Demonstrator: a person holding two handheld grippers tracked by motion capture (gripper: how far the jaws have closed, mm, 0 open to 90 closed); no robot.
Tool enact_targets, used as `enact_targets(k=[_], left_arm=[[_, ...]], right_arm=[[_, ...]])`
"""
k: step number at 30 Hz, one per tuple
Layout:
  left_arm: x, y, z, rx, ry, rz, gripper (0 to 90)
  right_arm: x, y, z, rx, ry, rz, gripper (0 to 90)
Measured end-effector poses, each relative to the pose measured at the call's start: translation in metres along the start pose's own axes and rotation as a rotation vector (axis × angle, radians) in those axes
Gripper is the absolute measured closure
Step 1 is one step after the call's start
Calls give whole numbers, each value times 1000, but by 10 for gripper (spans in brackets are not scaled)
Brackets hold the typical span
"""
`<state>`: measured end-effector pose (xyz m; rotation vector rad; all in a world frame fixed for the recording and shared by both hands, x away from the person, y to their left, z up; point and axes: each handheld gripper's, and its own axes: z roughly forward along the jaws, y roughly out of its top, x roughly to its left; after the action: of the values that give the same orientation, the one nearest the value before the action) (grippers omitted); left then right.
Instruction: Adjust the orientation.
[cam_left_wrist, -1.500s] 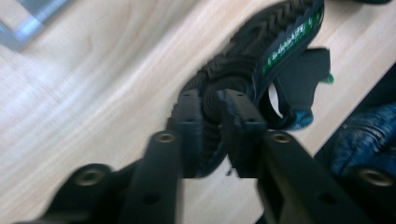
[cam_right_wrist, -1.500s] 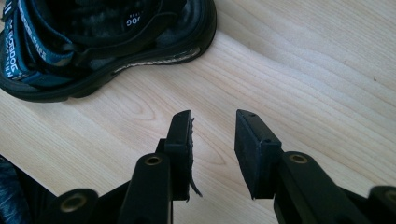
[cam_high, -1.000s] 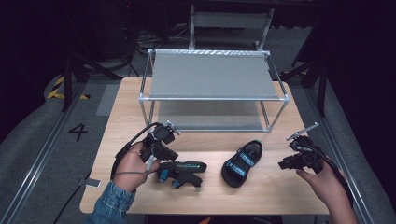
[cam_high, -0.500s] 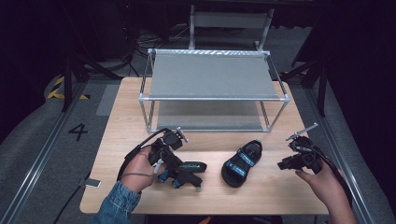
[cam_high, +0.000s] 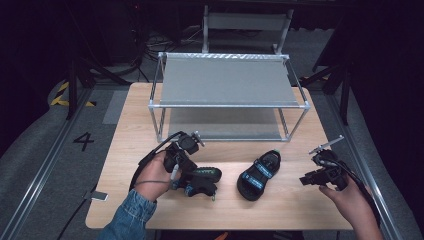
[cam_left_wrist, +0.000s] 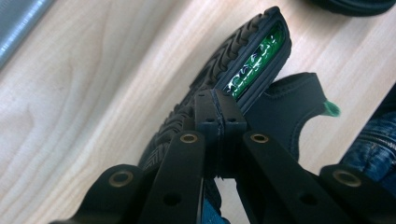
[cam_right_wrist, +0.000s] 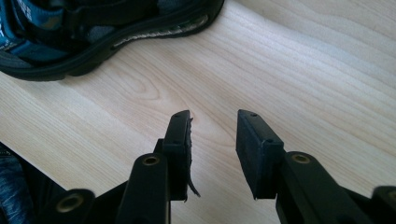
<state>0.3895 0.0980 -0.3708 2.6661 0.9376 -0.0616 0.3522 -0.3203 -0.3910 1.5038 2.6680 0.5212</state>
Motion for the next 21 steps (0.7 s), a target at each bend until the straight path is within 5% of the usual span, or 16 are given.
enact_targets(k=[15,21], left_arm=[[36,18,7,-43,11,-78,897],[45,25,16,-44,58,-118,856]], right_arm=[[-5,-21,-2,3,-17,48,650],[-2,-23,-3,-12,-22,33,653]])
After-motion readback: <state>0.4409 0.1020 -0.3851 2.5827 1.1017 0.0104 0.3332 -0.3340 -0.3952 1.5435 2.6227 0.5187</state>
